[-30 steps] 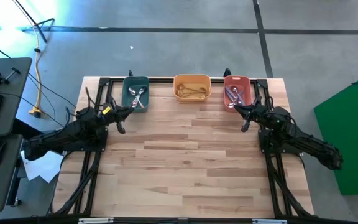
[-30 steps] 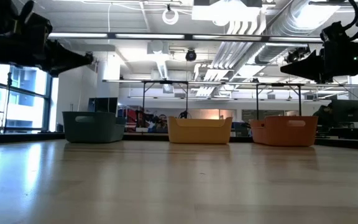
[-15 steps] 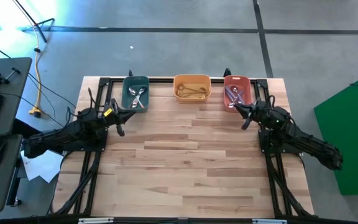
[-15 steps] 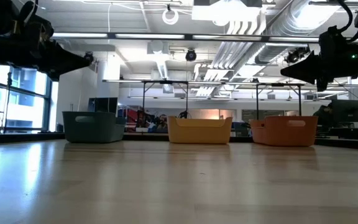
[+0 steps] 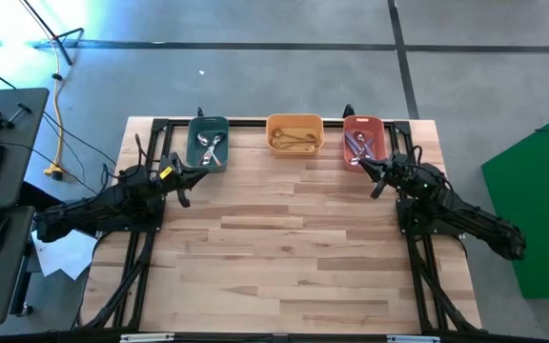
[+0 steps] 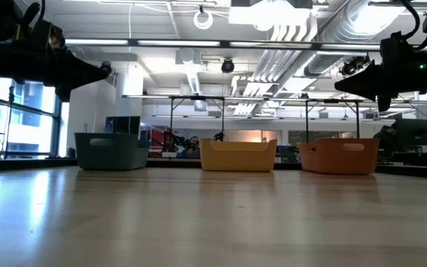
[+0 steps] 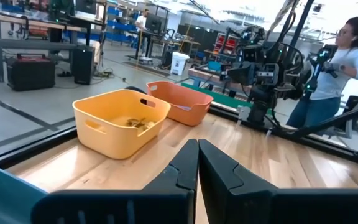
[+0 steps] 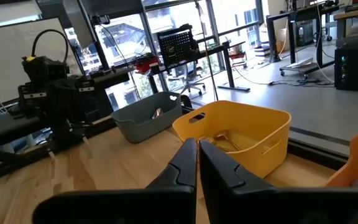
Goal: Sort silverware by color (type)
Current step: Return to Home Position
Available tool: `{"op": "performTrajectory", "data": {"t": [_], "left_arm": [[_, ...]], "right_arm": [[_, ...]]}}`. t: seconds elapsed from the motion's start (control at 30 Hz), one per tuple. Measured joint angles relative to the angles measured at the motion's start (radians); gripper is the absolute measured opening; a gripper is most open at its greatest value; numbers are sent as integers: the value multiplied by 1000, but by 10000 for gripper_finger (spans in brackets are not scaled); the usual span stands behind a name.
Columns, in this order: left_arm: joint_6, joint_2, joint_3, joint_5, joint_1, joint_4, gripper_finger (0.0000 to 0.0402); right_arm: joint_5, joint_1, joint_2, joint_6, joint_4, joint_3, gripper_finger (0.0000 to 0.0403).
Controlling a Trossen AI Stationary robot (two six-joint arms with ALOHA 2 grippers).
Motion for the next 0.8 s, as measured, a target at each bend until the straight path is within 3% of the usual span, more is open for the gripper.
{"op": "performTrajectory", "data": {"t": [0.8], "left_arm": [[12,0,0,0,0,0,3]], "right_arm": [[0,0,0,0,-2,1,0]]}}
